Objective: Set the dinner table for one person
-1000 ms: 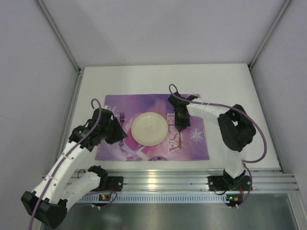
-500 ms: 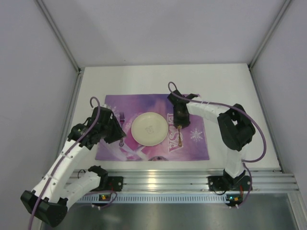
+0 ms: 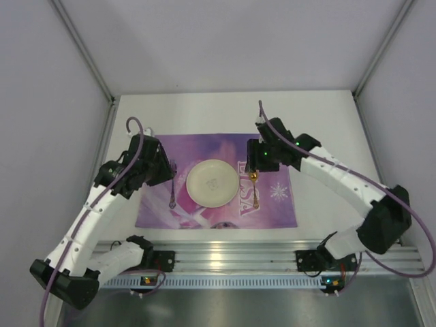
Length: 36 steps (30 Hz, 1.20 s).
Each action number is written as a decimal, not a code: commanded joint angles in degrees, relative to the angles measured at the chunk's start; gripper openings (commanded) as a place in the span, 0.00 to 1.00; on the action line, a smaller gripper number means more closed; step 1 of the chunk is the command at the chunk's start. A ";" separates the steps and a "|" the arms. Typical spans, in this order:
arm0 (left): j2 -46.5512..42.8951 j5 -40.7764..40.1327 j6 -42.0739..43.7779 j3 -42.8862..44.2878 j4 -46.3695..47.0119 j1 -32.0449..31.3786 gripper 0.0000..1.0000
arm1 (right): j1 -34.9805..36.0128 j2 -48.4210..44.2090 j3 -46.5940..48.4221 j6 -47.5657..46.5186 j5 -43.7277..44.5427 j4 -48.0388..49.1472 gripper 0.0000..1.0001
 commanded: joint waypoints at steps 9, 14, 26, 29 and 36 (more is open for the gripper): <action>-1.93 -32.82 24.85 -7.79 28.94 -0.27 0.98 | 6.93 -35.48 -6.25 -6.28 2.13 5.26 0.70; 1.49 -34.20 36.35 -19.64 48.96 1.65 0.98 | 6.85 -46.13 -12.49 -7.50 7.23 7.55 0.73; 11.24 -6.75 36.73 -41.54 89.68 21.08 0.98 | 6.94 -56.08 -10.67 -5.66 11.63 2.12 1.00; 16.78 -3.15 36.12 -44.00 98.03 23.02 0.98 | 7.02 -55.64 -8.82 -5.93 12.86 -0.78 1.00; 25.83 0.63 35.41 -41.47 105.86 23.72 0.98 | 6.94 -57.22 -7.49 -4.35 14.27 -9.05 1.00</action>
